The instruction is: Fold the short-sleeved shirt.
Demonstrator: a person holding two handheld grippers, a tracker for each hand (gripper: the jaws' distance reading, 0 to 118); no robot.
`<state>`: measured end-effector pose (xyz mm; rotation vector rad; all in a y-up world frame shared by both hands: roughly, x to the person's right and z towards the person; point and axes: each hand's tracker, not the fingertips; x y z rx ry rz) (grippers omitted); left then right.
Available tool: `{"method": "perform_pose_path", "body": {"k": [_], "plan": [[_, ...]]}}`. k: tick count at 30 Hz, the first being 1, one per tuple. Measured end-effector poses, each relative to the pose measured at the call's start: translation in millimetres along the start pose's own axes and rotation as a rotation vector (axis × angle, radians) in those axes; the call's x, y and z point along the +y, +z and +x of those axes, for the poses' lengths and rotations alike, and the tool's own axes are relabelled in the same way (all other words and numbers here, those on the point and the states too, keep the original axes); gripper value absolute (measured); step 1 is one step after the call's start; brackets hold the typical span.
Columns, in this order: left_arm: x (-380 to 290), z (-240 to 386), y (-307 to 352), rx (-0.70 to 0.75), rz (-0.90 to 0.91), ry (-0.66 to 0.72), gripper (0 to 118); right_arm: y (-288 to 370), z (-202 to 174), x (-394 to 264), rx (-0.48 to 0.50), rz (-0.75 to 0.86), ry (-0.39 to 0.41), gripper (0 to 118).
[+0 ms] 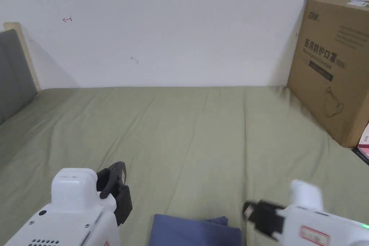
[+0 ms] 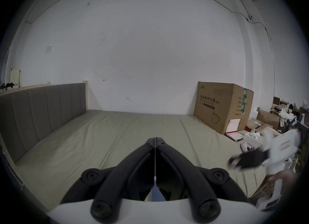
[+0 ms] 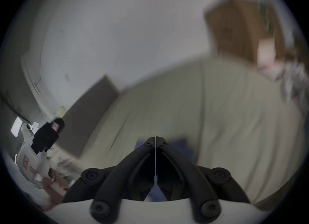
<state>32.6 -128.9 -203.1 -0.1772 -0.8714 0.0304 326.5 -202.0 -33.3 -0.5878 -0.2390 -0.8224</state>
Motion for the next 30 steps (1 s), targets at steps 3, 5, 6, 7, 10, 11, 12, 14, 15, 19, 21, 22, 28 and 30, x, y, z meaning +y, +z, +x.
{"method": "perform_pose_path", "body": {"k": [3, 5, 6, 7, 10, 11, 12, 14, 15, 19, 21, 22, 28, 30], "plan": [[-7.8, -9.1, -6.3, 0.007, -0.074, 0.025, 0, -62.5, 28.2, -24.4, 0.029, -0.202, -0.122, 0], [-13.3, -24.2, -15.4, -0.051, -0.161, 0.08, 0, -84.3, 39.2, -33.2, 0.029, -0.233, -0.105, 0], [-16.7, -33.1, -21.5, -0.07, -0.21, 0.111, 0, -92.8, 44.1, -39.3, 0.017, -0.258, -0.118, 0], [-21.0, -43.3, -28.9, -0.086, -0.263, 0.147, 0, -99.8, 50.5, -40.5, -0.019, -0.278, -0.123, 0], [-39.0, -83.2, -54.6, -0.206, -0.42, 0.34, 0, -103.6, 68.0, -40.6, 0.008, -0.288, -0.16, 0], [-48.7, -100.7, -68.4, -0.292, -0.495, 0.462, 3, -101.9, 70.6, -39.4, 0.025, -0.283, -0.175, 0], [-60.5, -116.1, -82.6, -0.38, -0.586, 0.571, 12, -101.0, 69.7, -38.3, 0.006, -0.284, -0.16, 0], [-86.5, -134.6, -102.8, -0.43, -0.69, 0.703, 57, -97.6, 69.2, -39.1, -0.003, -0.282, -0.123, 0], [-98.1, -139.8, -112.6, -0.449, -0.735, 0.708, 81, -97.2, 70.5, -39.6, 0.004, -0.283, -0.112, 0], [-143.2, -149.2, -147.3, -0.601, -0.854, 0.862, 109, -97.1, 75.9, -41.7, 0.027, -0.279, -0.141, 0], [-170.7, -146.9, -168.1, -0.702, -0.946, 1.018, 109, -97.1, 79.8, -42.0, 0.041, -0.28, -0.172, 0], [-183.9, -143.3, -176.7, -0.728, -0.976, 1.073, 109, -97.0, 81.1, -42.2, 0.046, -0.279, -0.181, 0], [-225.9, -92.8, -208.0, -0.965, -0.959, 1.133, 108, -96.7, 85.5, -45.8, 0.063, -0.27, -0.208, 0], [-231.0, -88.7, -208.5, -1.023, -0.927, 1.096, 106, -97.2, 87.1, -46.1, 0.068, -0.267, -0.226, 0]]}}
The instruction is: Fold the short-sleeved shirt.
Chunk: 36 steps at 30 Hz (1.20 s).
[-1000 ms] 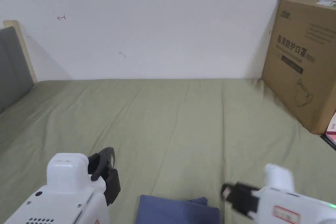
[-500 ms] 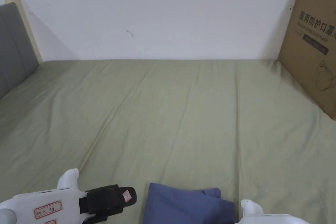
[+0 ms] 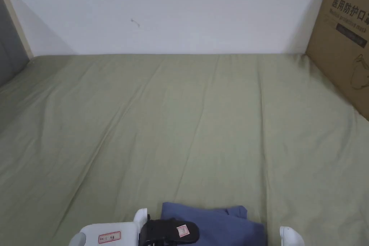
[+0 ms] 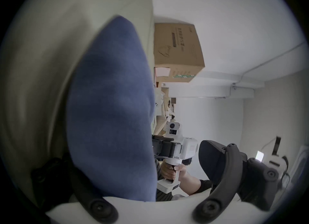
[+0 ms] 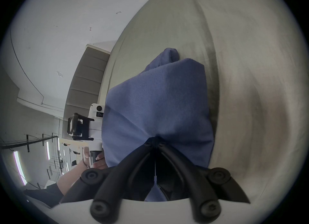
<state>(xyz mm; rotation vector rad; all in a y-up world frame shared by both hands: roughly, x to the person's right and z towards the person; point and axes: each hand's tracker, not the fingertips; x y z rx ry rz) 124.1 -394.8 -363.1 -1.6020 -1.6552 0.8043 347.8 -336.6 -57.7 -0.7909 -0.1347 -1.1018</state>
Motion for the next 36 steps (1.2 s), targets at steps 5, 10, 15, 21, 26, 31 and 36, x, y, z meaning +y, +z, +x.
{"method": "perform_pose_path", "body": {"k": [5, 10, 15, 21, 26, 31, 36], "plan": [[-3.6, -9.0, 25.0, 0.291, 0.005, 0.016, 20, -1.4, 4.9, -1.5, 0.023, 0.0, -0.019, 0], [1.1, 6.3, 22.0, 0.32, 0.017, 0.115, 21, -1.2, 2.1, -4.4, 0.021, 0.009, -0.012, 0], [8.6, 38.3, 15.7, 0.482, -0.019, 0.082, 21, -0.7, -8.8, -6.9, -0.005, 0.011, 0.008, 0], [-5.7, 121.4, 40.1, 0.657, 0.004, -0.354, 21, 22.4, -43.1, -17.1, -0.076, 0.077, 0.112, 0], [8.0, 152.5, 146.4, 0.956, 0.07, -0.363, 21, 51.1, -58.4, -22.5, -0.088, 0.104, 0.147, 0], [25.7, 167.6, 233.4, 1.356, 0.063, -0.395, 21, 64.4, -75.0, -24.1, -0.132, 0.125, 0.156, 0], [45.0, 157.9, 296.8, 1.587, 0.065, -0.215, 21, 58.5, -84.2, -21.8, -0.156, 0.115, 0.129, 0]]}}
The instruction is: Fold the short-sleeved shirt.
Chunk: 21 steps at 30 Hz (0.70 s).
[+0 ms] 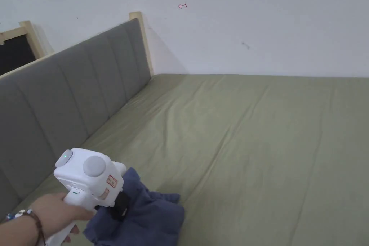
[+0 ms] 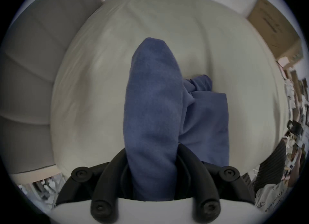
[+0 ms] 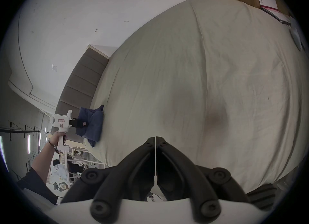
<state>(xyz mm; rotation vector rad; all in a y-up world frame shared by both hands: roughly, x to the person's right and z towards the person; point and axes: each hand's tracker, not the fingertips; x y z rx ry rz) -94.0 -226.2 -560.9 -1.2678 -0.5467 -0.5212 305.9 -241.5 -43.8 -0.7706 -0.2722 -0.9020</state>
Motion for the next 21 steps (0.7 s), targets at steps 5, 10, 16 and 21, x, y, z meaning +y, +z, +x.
{"method": "perform_pose_path", "body": {"k": [5, 10, 16, 21], "plan": [[-3.3, -36.3, -2.6, 0.164, 0.052, 0.0, 106, -5.9, -8.3, -0.7, -0.003, -0.011, 0.001, 0], [-13.2, -46.7, 12.4, 0.397, 0.112, -0.058, 105, -5.4, -16.9, 0.6, -0.003, -0.018, 0.023, 0], [-41.5, -0.1, 23.8, 0.277, 0.113, -0.124, 94, 6.4, -14.7, 6.7, -0.006, 0.024, 0.035, 0], [-64.1, 104.8, 34.2, -0.103, 0.176, -0.188, 2, 19.3, -29.8, 11.9, -0.057, 0.05, 0.143, 0]]}}
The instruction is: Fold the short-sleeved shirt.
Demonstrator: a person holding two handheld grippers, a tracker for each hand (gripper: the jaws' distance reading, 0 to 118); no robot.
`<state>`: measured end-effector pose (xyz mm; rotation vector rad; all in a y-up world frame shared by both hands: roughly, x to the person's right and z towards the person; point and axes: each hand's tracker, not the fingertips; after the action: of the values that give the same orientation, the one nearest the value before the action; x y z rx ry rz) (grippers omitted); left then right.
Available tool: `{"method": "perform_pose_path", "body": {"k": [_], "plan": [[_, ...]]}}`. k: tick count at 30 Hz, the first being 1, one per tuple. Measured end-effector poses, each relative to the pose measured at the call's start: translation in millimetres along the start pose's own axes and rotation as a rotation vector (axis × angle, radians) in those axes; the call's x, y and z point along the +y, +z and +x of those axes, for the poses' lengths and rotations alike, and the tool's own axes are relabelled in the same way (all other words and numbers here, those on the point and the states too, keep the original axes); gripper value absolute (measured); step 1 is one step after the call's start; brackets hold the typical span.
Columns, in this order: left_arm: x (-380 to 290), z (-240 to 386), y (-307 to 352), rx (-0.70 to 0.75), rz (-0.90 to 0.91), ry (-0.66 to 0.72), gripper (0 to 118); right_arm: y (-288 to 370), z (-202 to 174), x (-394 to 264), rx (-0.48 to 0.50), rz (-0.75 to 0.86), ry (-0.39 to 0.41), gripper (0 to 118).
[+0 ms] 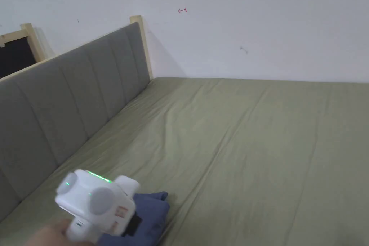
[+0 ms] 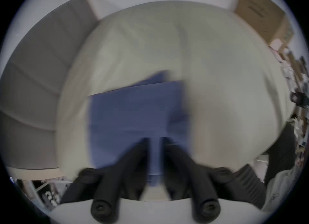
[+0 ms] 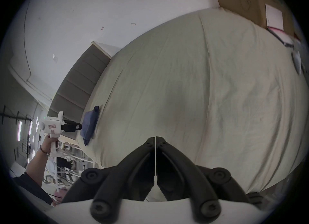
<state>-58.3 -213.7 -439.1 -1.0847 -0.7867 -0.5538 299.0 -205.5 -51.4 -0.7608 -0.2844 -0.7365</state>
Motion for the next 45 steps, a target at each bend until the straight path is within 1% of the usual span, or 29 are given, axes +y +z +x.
{"method": "perform_pose_path", "body": {"k": [1, 3, 5, 6, 8, 9, 11, 13, 16, 19, 20, 22, 23, 24, 25, 26, 27, 28, 29, 30, 31, 32, 34, 35, 36, 37, 38, 42, 45], "plan": [[0.1, 28.1, 0.2, -0.01, 0.036, -0.036, 2, 3.1, -3.3, 1.6, -0.005, 0.003, 0.015, 0], [1.3, 80.8, 6.9, -0.081, 0.145, -0.067, 2, 9.6, -7.1, 5.0, -0.006, 0.006, 0.04, 0], [1.3, 128.0, 26.1, -0.152, 0.343, -0.043, 2, 21.2, -13.3, 10.3, -0.042, 0.047, 0.074, 0], [2.4, 147.3, 35.3, -0.188, 0.434, -0.015, 2, 29.9, -17.1, 12.9, -0.051, 0.093, 0.09, 0], [4.3, 183.6, 55.4, -0.178, 0.615, 0.044, 2, 44.3, -16.9, 19.8, -0.059, 0.214, 0.123, 0], [5.9, 197.4, 64.8, -0.17, 0.699, 0.035, 2, 53.7, -21.5, 24.3, -0.075, 0.273, 0.136, 0], [7.2, 223.1, 85.0, -0.112, 0.869, 0.045, 2, 75.0, -31.6, 30.7, -0.112, 0.442, 0.176, 0], [7.1, 239.6, 105.6, -0.072, 0.988, 0.085, 2, 96.2, -43.8, 35.3, -0.139, 0.591, 0.217, 0], [4.3, 254.7, 133.5, -0.033, 1.107, 0.121, 2, 121.3, -54.4, 32.9, -0.141, 0.806, 0.281, 0], [-3.1, 266.3, 154.5, 0.043, 1.177, 0.143, 2, 139.3, -65.7, 18.8, -0.174, 0.95, 0.375, 0], [-6.8, 269.2, 160.3, 0.064, 1.191, 0.154, 2, 143.9, -68.7, 13.2, -0.21, 0.987, 0.379, 0], [-14.5, 269.6, 168.6, 0.046, 1.208, 0.183, 2, 152.3, -70.7, 4.4, -0.211, 1.038, 0.399, 0], [-18.1, 270.1, 172.4, 0.053, 1.217, 0.199, 2, 152.6, -74.4, 2.3, -0.205, 1.027, 0.436, 0], [-20.4, 270.3, 174.7, 0.063, 1.221, 0.199, 2, 152.9, -76.8, 0.0, -0.24, 1.038, 0.47, 1], [-22.5, 270.4, 176.0, 0.086, 1.23, 0.2, 2, 152.3, -79.9, -2.5, -0.3, 1.054, 0.495, 7], [-24.7, 270.0, 176.7, 0.115, 1.243, 0.198, 4, 151.9, -82.8, -4.4, -0.337, 1.068, 0.498, 16], [-27.6, 268.6, 177.7, 0.113, 1.256, 0.19, 10, 151.8, -84.3, -6.0, -0.33, 1.077, 0.493, 26], [-29.7, 267.2, 179.8, 0.108, 1.257, 0.187, 20, 153.5, -82.7, -7.7, -0.299, 1.072, 0.488, 43], [-30.7, 269.0, 181.7, 0.134, 1.258, 0.184, 24, 154.7, -81.6, -8.5, -0.272, 1.072, 0.48, 53], [-30.9, 270.3, 181.4, 0.172, 1.254, 0.179, 33, 154.7, -81.7, -9.0, -0.272, 1.068, 0.476, 60], [-31.7, 269.8, 182.8, 0.172, 1.249, 0.173, 62, 154.9, -85.1, -6.7, -0.287, 1.062, 0.477, 71], [-33.5, 269.2, 183.9, 0.167, 1.251, 0.166, 72, 154.3, -85.7, -7.2, -0.307, 1.061, 0.473, 74], [-31.9, 269.7, 184.2, 0.183, 1.241, 0.163, 90, 155.1, -84.8, -9.2, -0.312, 1.062, 0.452, 82], [-32.1, 269.4, 184.4, 0.178, 1.232, 0.169, 110, 155.7, -85.3, -8.2, -0.302, 1.062, 0.436, 94], [-35.1, 269.7, 184.9, 0.172, 1.234, 0.177, 116, 156.0, -85.1, -8.5, -0.297, 1.058, 0.428, 107], [-39.3, 270.8, 185.6, 0.169, 1.257, 0.183, 116, 155.9, -85.2, -8.9, -0.294, 1.055, 0.425, 117], [-40.6, 269.6, 185.8, 0.169, 1.263, 0.176, 116, 155.9, -86.0, -9.8, -0.295, 1.052, 0.428, 118], [-41.2, 272.1, 187.5, 0.186, 1.272, 0.145, 116, 155.6, -93.9, -15.3, -0.317, 1.069, 0.471, 118], [-40.5, 272.6, 189.6, 0.183, 1.272, 0.141, 116, 155.3, -96.2, -15.9, -0.314, 1.075, 0.474, 118]]}}
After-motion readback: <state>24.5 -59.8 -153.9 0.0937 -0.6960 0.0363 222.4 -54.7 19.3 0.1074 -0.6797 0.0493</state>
